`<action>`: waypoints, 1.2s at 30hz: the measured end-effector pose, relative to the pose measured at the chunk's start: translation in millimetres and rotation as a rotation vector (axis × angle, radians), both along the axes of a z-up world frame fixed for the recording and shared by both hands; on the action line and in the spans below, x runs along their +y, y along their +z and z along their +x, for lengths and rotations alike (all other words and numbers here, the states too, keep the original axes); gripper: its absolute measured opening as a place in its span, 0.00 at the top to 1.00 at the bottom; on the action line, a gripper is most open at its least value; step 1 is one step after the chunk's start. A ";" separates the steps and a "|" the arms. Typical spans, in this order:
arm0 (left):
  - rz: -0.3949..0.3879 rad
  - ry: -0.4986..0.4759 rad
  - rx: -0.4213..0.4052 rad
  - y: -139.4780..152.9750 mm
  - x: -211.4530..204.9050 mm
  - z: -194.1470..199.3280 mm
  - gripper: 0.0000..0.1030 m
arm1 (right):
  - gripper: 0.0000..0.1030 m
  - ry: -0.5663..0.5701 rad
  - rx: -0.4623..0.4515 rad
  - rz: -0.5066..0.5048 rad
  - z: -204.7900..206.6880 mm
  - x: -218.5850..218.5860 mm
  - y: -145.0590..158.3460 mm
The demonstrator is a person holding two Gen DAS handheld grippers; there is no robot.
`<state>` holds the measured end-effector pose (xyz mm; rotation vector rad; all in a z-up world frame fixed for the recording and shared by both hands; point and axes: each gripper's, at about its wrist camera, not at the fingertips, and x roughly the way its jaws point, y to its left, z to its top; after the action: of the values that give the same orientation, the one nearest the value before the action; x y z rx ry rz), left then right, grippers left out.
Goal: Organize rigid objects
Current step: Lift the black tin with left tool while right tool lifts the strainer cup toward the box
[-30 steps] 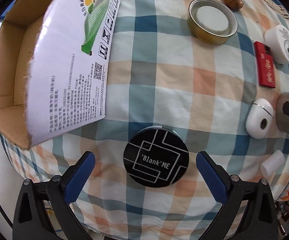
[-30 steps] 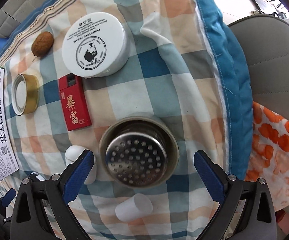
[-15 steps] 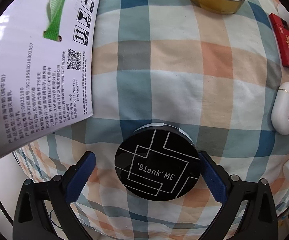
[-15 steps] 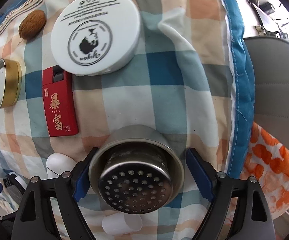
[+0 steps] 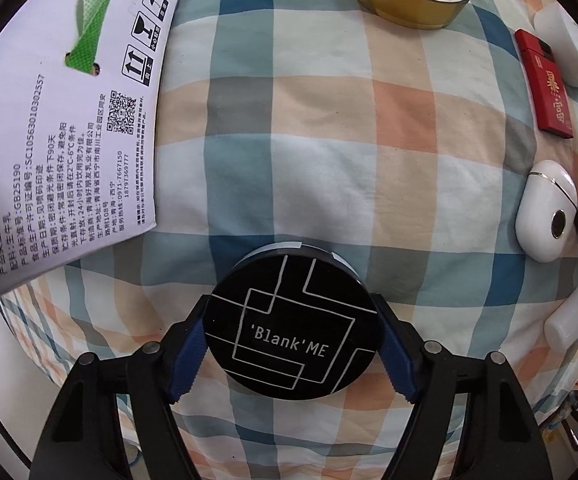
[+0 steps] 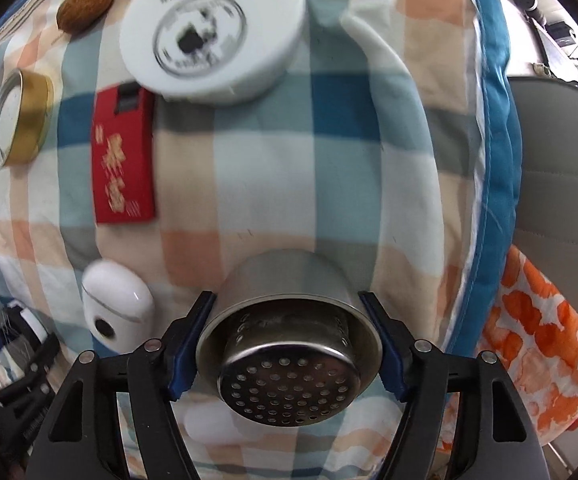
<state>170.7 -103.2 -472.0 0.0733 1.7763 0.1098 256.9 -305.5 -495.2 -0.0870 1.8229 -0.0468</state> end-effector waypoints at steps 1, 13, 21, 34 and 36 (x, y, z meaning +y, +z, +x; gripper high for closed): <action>-0.010 0.003 0.000 0.3 1.3 -2.8 0.28 | 0.28 -0.009 0.014 0.009 -6.0 -3.0 -3.7; -0.092 -0.121 -0.041 -15.1 -53.5 -22.9 0.28 | 0.28 -0.076 0.071 0.076 -67.9 2.9 -37.1; -0.153 -0.064 0.007 -40.2 -34.1 -19.8 0.27 | 0.25 -0.164 0.069 0.129 -94.4 8.8 -53.4; -0.116 -0.100 -0.022 -52.4 -42.4 -43.7 0.29 | 0.30 -0.175 0.023 0.074 -139.3 35.8 -99.4; -0.114 -0.104 -0.037 -50.1 -43.2 -48.1 0.29 | 0.31 -0.171 0.019 0.076 -150.5 36.0 -87.3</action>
<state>122.6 -146.4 -522.1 0.0802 1.7347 -0.0648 106.4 -269.5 -582.5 0.1224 1.8454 -0.0979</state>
